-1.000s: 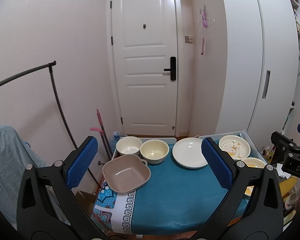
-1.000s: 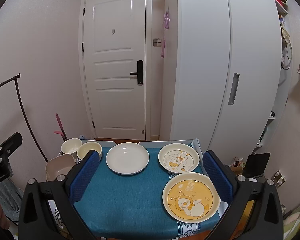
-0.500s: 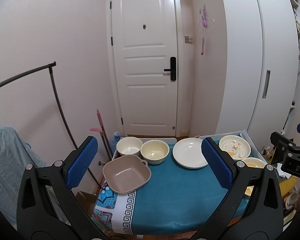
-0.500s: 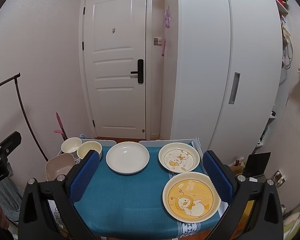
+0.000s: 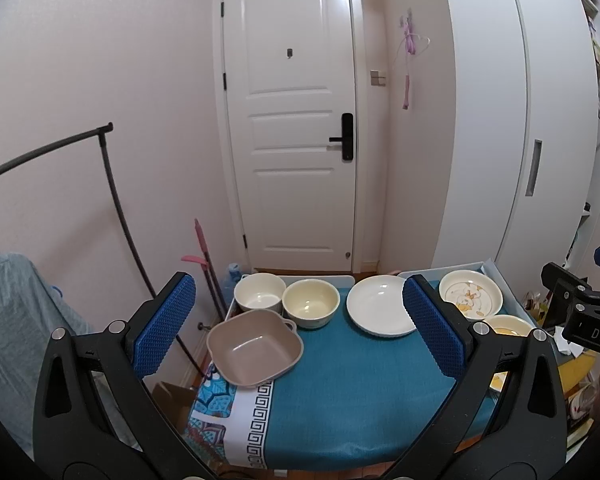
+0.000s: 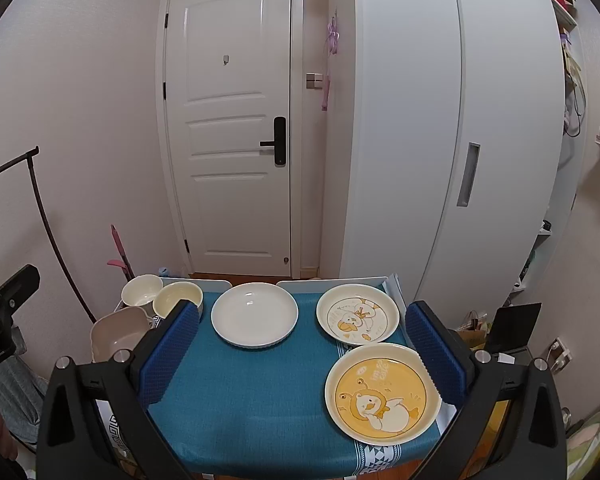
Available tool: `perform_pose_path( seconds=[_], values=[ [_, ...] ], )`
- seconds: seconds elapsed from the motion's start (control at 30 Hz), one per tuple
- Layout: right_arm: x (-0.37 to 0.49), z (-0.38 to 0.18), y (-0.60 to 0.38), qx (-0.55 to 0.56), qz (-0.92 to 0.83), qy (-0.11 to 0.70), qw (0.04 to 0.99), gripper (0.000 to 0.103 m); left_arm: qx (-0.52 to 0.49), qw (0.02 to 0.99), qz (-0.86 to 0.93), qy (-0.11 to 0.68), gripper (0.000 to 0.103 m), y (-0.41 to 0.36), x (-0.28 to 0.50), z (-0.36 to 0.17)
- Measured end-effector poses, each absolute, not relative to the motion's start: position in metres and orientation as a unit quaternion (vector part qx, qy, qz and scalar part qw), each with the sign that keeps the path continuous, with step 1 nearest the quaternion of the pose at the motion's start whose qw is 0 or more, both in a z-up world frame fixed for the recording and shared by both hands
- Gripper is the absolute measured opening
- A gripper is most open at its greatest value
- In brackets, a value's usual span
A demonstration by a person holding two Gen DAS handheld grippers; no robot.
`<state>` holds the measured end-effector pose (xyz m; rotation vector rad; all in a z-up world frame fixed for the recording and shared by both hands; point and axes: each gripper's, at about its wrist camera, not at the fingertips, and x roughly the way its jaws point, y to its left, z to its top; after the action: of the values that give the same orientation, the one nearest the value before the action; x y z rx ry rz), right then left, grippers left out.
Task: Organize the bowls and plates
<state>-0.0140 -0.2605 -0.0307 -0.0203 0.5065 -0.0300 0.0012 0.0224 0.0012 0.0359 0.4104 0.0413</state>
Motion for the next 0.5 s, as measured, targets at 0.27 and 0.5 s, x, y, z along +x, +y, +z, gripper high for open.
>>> perform_pose_path(
  seconds=[0.27,0.5],
  values=[
    [-0.0124,-0.0324,-0.2599,-0.009,-0.013,0.252,0.968,0.103,0.019,0.979,0.020,0.204,0.103,0.0206,0.0022,0.0024],
    [-0.0095,-0.0317,-0.2599,-0.008,-0.016,0.255,0.967,0.103,0.019,0.977,0.015,0.214,0.103,0.0180,0.0088,-0.0004]
  ],
)
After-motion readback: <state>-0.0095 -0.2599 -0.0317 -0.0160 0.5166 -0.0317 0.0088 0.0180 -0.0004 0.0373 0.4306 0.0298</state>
